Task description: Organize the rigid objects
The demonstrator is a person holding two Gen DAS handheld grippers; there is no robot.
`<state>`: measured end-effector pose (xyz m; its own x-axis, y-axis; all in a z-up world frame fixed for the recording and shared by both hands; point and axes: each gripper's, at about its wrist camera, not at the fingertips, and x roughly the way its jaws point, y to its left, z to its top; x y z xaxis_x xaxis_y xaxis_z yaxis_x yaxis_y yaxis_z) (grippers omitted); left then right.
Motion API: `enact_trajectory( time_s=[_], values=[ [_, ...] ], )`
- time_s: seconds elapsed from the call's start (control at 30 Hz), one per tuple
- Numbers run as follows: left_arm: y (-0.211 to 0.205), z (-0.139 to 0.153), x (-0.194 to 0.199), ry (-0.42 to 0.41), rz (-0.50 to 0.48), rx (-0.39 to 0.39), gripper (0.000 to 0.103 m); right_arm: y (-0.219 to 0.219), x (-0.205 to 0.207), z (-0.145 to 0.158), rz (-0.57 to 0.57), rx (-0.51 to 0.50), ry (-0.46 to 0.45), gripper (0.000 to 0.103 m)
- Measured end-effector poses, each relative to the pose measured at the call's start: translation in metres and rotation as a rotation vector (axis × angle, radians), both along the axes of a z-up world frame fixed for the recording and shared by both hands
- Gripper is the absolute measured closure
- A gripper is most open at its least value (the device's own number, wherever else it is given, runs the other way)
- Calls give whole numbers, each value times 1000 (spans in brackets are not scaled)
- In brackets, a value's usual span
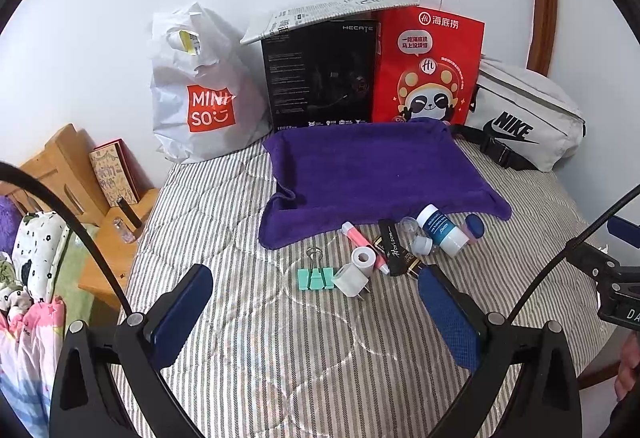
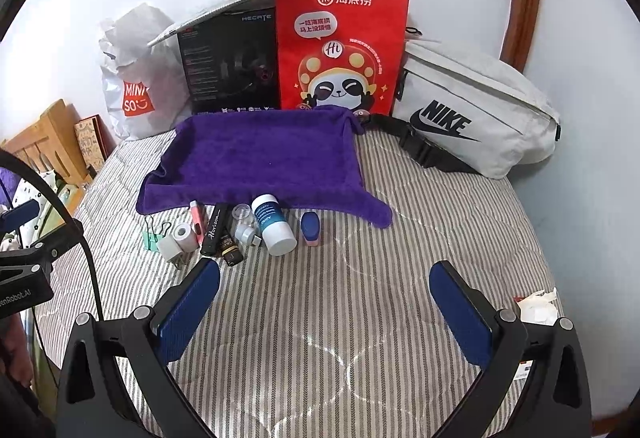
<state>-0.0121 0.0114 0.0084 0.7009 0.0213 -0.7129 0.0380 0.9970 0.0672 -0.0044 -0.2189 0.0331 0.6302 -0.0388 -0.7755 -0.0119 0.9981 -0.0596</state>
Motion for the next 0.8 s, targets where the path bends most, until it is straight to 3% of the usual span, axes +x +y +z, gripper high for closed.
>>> enact_trajectory(
  time_s=[0.8],
  values=[
    [3,3,-1,3,0,1,0,3,1,5,1,-3,-6,0]
  ],
)
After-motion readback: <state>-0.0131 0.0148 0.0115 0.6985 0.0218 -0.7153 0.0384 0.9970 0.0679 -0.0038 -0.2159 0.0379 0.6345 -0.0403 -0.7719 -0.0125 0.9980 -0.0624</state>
